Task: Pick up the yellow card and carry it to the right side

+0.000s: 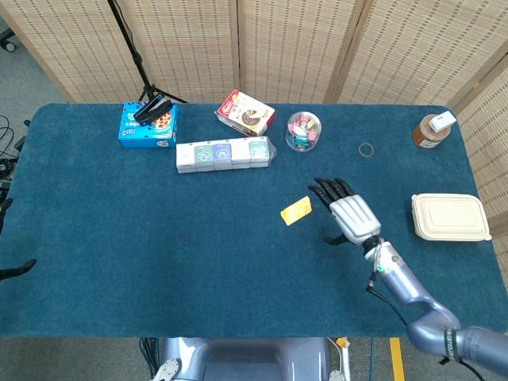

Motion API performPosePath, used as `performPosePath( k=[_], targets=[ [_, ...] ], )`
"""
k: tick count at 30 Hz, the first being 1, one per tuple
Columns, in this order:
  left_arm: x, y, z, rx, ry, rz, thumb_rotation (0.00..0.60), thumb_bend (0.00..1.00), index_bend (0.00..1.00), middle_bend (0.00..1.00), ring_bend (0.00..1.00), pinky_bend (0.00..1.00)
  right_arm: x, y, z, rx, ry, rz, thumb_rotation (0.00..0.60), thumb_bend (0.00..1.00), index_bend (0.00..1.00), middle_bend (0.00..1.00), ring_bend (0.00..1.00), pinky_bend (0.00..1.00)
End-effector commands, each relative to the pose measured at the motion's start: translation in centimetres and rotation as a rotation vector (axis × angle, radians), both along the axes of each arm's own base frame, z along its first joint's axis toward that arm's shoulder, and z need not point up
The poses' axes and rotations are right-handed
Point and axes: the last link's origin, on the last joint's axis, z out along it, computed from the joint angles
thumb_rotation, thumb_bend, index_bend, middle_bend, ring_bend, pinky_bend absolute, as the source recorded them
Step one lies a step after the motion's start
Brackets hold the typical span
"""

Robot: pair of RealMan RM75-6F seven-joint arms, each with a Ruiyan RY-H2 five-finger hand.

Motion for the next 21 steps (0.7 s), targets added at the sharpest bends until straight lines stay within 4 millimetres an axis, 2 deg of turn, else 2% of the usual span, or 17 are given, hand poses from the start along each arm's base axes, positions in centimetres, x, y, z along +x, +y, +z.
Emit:
performPosePath(
  k=[1,7,16,21],
  targets=[
    [-0.2,0.3,0.0,0.004,0.004,0.015,0.6,0.0,0.0,0.0,0.0,0.0,2.9,-2.1,-3.1,0.033,0.017,0.036,0.6,0.0,0.0,0.0,0.0,0.0],
    [-0.5,0.3,0.1,0.009,0.004,0.028,0.6,0.0,0.0,0.0,0.0,0.0,3.3,-3.5,-5.0,0.075,0.04,-0.002,0.6,0.0,0.0,0.0,0.0,0.0],
    [-0.7,0.1,0.3,0.014,-0.003,0.033,0.6,0.0,0.0,0.0,0.0,0.0,3.3,-3.8,-6.7,0.1,0.07,-0.003,0.6,0.0,0.0,0.0,0.0,0.0],
    [-0.8,0.0,0.4,0.016,-0.004,0.031,0.6,0.0,0.0,0.0,0.0,0.0,4.1,-4.0,-7.9,0.115,0.062,-0.007,0.6,0.0,0.0,0.0,0.0,0.0]
  ],
)
